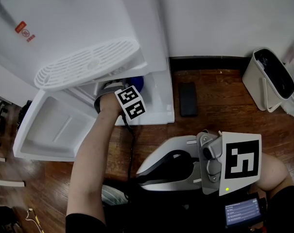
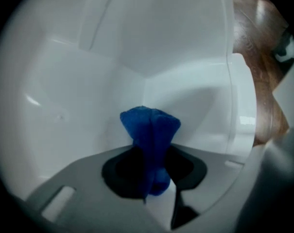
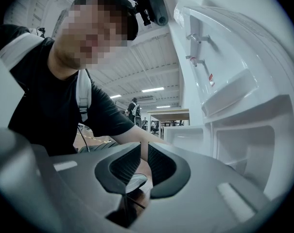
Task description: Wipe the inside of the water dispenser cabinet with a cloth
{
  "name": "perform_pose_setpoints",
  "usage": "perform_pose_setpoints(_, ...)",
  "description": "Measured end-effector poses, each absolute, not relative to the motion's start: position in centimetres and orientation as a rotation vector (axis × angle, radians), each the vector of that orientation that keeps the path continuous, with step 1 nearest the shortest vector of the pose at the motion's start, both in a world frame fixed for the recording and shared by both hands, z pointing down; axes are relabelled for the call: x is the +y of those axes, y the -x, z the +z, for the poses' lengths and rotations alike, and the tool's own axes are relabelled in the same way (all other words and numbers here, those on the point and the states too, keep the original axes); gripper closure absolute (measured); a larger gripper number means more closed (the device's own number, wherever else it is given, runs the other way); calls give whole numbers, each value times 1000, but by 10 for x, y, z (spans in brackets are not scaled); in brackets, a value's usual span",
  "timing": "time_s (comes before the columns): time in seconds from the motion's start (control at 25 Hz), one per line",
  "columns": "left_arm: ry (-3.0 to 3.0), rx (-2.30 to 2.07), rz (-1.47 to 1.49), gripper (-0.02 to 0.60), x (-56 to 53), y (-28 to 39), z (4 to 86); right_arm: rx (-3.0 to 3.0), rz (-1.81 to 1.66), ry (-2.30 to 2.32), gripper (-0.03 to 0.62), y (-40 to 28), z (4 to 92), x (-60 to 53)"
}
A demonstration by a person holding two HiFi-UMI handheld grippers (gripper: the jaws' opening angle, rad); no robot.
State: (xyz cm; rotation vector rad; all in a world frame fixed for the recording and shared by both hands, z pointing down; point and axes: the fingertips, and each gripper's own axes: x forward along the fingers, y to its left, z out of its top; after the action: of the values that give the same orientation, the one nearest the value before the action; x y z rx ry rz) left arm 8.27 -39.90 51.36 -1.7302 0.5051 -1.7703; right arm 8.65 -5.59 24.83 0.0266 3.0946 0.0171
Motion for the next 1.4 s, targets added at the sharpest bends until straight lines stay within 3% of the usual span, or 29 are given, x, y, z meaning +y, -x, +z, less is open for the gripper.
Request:
perform_pose_setpoints(0.44, 1778, 451, -1823, 465, -319, -54, 524, 3036, -78, 79, 545, -87, 243, -70)
perform_pose_setpoints(0.72, 2322, 308, -1978, 466, -239, -35, 507, 2932, -98, 260, 549, -112, 238, -109)
perform_pose_setpoints(0.8, 2644, 363, -1780, 465, -213, -39, 471, 2882, -168, 338, 549, -123, 237, -123)
perform_pose_setpoints(1.08, 3324, 611, -471, 465, -130, -27, 265, 2992, -302, 423, 543, -102, 259, -136)
perform_pose_setpoints(1.28, 3377, 513, -260, 465, -91, -6, 239, 3106, -403, 138, 372, -31, 259, -97)
perform_pose_setpoints(1.4, 3378, 469, -267, 465, -88, 11, 243, 3121, -447, 68, 332, 2, 256, -89)
